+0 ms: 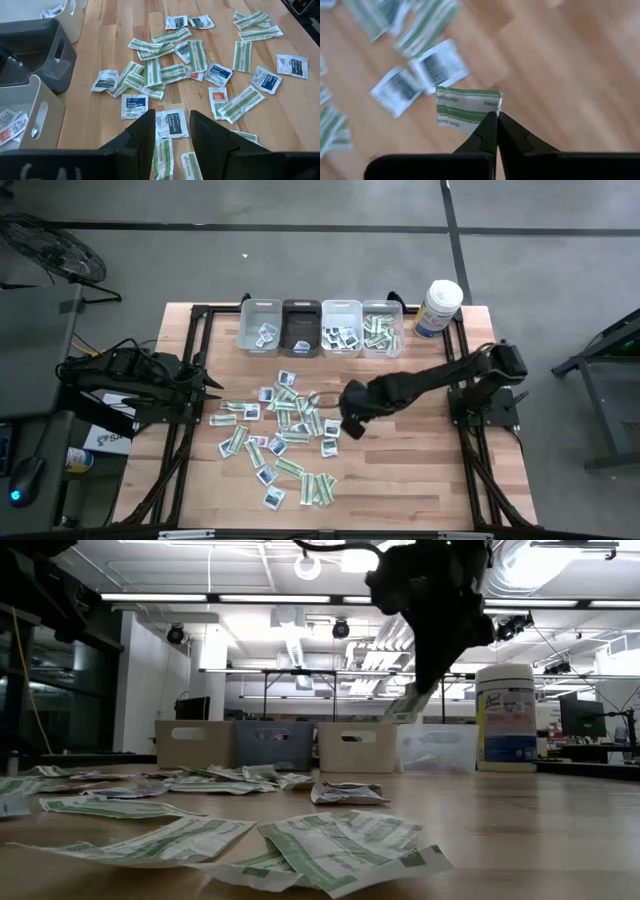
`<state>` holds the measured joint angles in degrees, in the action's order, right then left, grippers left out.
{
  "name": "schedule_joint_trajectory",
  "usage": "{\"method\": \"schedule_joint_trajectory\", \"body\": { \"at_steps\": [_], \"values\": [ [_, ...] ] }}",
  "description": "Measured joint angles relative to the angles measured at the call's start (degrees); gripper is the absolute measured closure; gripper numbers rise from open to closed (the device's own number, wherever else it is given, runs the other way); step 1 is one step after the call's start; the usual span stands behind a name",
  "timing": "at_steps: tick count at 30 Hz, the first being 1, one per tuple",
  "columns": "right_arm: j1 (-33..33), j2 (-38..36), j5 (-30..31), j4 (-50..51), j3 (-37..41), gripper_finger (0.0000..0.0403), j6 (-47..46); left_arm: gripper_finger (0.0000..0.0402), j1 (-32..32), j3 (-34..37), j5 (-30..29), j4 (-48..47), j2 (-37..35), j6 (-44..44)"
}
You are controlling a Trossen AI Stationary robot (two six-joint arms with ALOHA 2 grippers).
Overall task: Pick & Place First Aid Supplies
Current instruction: Put the green bandage into the transparent bin
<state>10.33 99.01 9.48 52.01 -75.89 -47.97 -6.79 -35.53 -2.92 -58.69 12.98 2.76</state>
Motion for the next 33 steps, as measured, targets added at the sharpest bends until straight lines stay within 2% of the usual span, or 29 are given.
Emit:
{"method": "schedule_joint_trajectory", "body": {
  "at_steps": [11,15,27,33],
  "values": [
    [-11.60,-15.37,11.27,-0.15,11.46,0.0403,-9.35,0.0283,0.02,0.00,-0.42,0.22,-0.01,-0.02],
    [-16.98,-19.00,13.65,-0.96,15.25,0.0403,-11.14,0.0283,0.00,0.00,-0.44,0.21,-0.01,-0.02],
    [-33.02,-20.27,14.22,-16.87,24.52,0.0403,-7.04,0.0283,0.01,0.00,-0.63,0.48,-0.01,-0.04],
    [-39.18,-20.27,14.16,-20.17,25.44,0.0403,-2.93,0.0283,0.01,0.00,-0.33,6.43,-0.01,1.76]
  ]
}}
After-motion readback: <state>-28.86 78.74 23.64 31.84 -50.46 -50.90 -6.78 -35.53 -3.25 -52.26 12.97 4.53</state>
